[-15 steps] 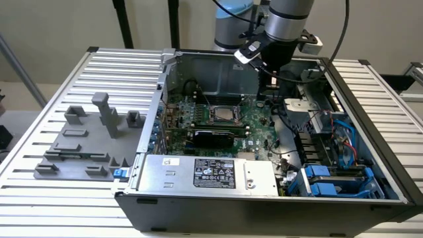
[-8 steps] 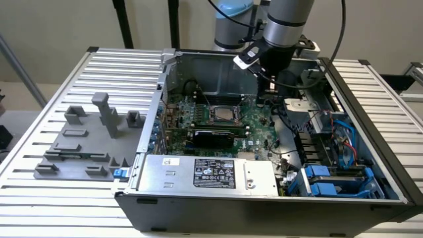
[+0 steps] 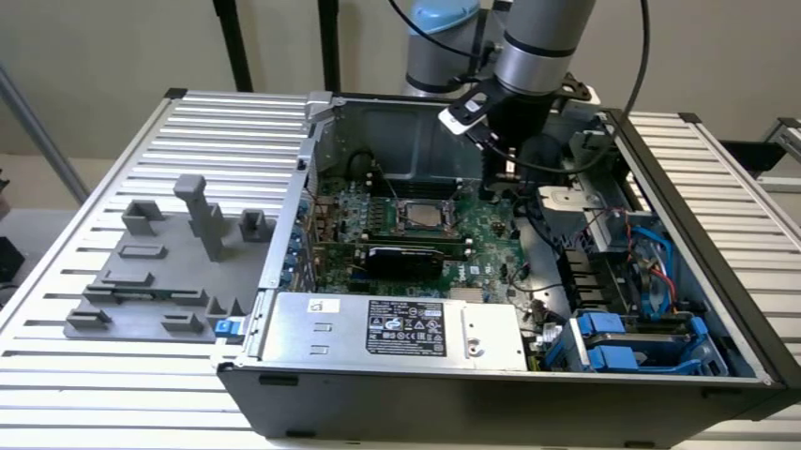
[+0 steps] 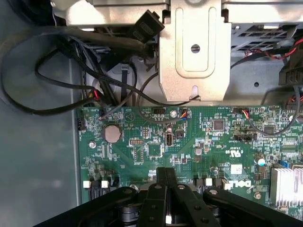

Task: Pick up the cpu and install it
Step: 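Close the cpu cover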

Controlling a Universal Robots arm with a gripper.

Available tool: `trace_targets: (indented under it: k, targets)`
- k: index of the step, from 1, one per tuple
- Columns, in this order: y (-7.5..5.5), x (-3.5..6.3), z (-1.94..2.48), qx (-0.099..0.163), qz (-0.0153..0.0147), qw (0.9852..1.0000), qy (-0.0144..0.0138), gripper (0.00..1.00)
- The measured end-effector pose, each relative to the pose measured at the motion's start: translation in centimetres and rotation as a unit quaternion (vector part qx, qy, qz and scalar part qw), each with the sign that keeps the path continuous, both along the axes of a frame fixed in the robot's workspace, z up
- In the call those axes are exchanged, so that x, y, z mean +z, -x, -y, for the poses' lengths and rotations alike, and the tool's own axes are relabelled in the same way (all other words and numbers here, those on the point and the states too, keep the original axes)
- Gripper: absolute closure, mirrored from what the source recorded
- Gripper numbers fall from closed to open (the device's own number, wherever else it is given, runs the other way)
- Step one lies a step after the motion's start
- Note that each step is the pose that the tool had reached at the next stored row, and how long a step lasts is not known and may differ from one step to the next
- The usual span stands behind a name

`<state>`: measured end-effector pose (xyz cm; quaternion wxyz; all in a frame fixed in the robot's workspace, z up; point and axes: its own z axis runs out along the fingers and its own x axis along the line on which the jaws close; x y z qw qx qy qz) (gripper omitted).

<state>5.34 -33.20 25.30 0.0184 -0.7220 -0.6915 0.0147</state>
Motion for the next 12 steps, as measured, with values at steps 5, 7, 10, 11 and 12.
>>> trace_targets:
  k: [5,7,10,11,12]
  targets:
    - [0.7,-0.03,0.0,0.0,-0.0291,0.9996,-0.0001,0.89]
    - [1.0,-0.06,0.0,0.0,-0.0388,0.9992,0.0,0.89]
    - [1.7,-0.1,0.0,0.0,-0.052,0.9986,-0.0001,0.89]
    - [1.9,-0.12,0.0,0.0,-0.056,0.9984,-0.0001,0.89]
    - [2.1,-0.14,0.0,0.0,-0.0599,0.9982,-0.0001,0.89]
